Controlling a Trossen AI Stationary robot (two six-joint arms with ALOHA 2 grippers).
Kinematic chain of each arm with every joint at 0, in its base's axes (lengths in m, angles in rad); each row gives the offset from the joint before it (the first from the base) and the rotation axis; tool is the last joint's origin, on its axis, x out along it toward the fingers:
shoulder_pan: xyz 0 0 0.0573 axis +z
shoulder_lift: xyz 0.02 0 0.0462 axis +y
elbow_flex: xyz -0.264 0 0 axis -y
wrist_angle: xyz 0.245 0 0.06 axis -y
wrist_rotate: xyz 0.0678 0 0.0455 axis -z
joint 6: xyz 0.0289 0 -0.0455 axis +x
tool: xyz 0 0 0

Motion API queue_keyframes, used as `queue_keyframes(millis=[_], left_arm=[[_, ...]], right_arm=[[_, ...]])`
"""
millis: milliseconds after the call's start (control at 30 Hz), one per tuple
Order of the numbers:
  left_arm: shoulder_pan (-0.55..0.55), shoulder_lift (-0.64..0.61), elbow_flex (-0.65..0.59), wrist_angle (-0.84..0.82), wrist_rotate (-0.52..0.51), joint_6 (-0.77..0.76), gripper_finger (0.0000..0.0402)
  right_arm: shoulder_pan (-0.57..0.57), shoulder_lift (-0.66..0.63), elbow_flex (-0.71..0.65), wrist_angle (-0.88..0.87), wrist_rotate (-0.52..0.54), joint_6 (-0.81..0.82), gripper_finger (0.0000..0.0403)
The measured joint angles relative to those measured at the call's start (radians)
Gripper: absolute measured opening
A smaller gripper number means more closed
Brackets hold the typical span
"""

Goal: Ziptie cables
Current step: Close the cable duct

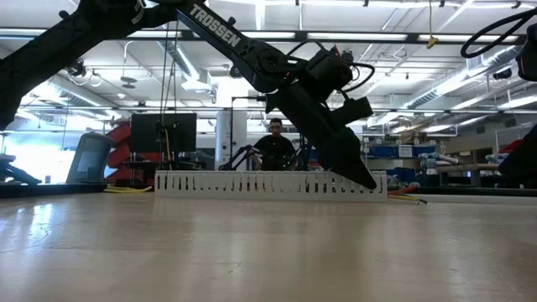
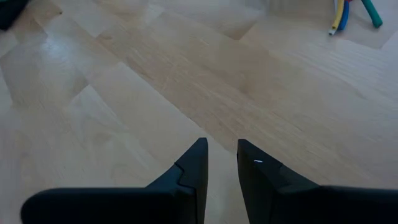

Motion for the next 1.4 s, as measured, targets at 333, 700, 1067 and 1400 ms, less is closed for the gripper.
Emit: queue_keyframes(millis=[333, 700, 1067, 1400], left_arm=[[0.003, -0.001, 0.0, -0.029, 0.003, -0.01, 0.0286], [0.077, -0.002, -0.002, -0.097, 0.12, -0.158, 0.0282], [0.08, -0.021, -0.003, -0.168, 0.109, -0.166, 0.0282], [0.085, -0.03, -0.079, -0.128, 0.104, -0.191, 0.0282]], right_arm=[[-0.025, 0.0, 0.0, -0.005, 0.002, -0.006, 0.0074], [-0.199, 0.0, 0.0, -0.114, 0.007, -0.147, 0.0074], [-0.393, -0.059, -0.001, -0.3, 0.158, -0.282, 0.0074], [-0.412, -0.253, -0.139, -0.21, 0.169, -0.323, 0.0074]])
